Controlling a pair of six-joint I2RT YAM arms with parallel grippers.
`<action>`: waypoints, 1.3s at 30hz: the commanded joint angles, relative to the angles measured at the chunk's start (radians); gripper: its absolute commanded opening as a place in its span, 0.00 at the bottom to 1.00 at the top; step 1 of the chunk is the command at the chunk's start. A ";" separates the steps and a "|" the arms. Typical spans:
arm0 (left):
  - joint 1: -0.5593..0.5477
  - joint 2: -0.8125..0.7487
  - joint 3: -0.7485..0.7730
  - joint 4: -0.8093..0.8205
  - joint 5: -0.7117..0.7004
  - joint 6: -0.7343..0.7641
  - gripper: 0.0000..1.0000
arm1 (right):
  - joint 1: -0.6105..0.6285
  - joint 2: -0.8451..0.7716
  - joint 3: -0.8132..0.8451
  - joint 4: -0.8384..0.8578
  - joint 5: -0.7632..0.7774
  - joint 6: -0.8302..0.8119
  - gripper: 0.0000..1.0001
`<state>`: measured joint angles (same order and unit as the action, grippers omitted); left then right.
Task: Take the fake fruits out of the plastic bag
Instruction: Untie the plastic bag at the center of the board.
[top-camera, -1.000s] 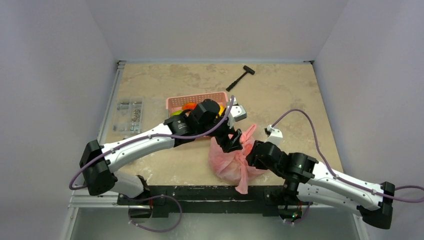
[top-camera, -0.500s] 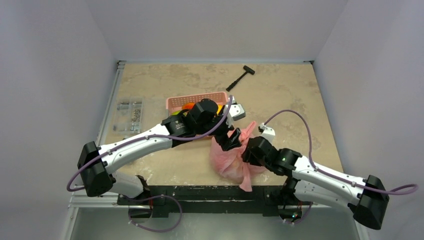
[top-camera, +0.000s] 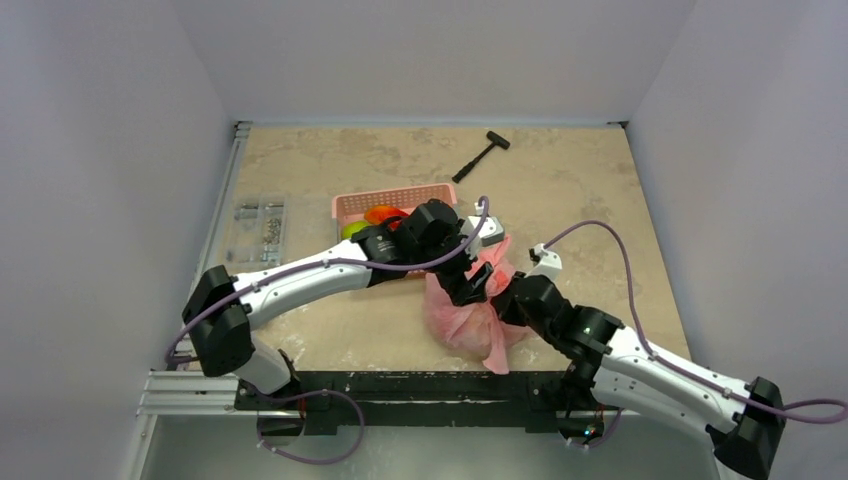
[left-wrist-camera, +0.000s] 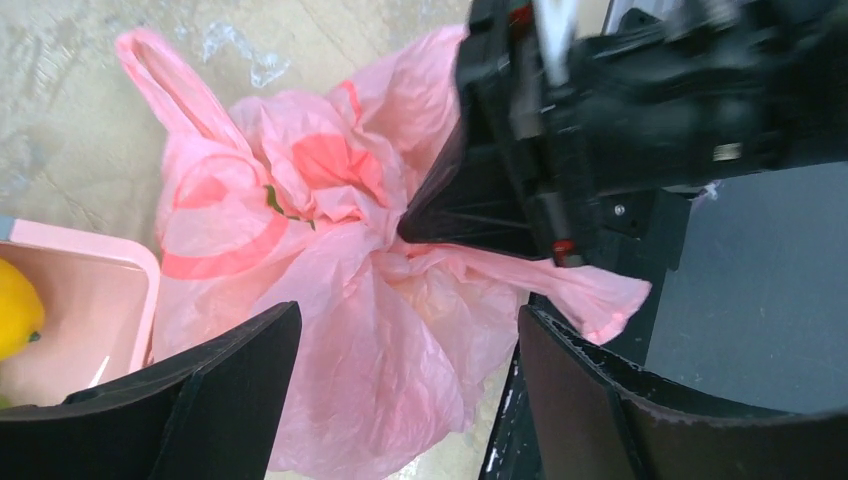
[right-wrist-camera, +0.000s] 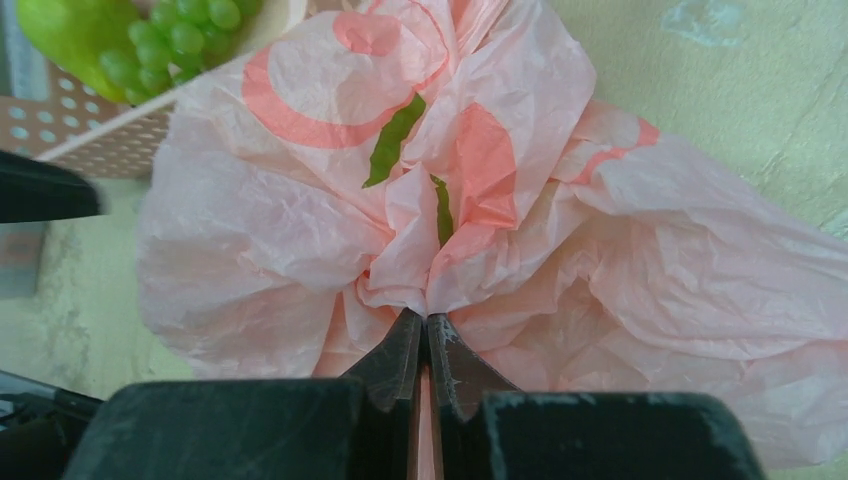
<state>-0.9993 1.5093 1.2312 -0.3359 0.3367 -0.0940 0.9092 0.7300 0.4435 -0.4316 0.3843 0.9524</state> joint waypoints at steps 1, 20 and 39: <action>0.005 0.075 0.102 -0.072 0.014 -0.016 0.79 | -0.003 -0.111 0.070 -0.044 0.107 0.003 0.00; 0.004 0.211 0.205 -0.179 0.054 0.008 0.47 | -0.003 -0.116 0.159 -0.023 -0.008 -0.071 0.00; 0.005 0.077 0.136 -0.153 -0.307 0.026 0.00 | -0.003 -0.144 0.249 -0.635 0.411 0.498 0.00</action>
<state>-0.9981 1.6321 1.3762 -0.5137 0.0944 -0.0875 0.9096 0.5640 0.6353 -0.8387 0.6319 1.2369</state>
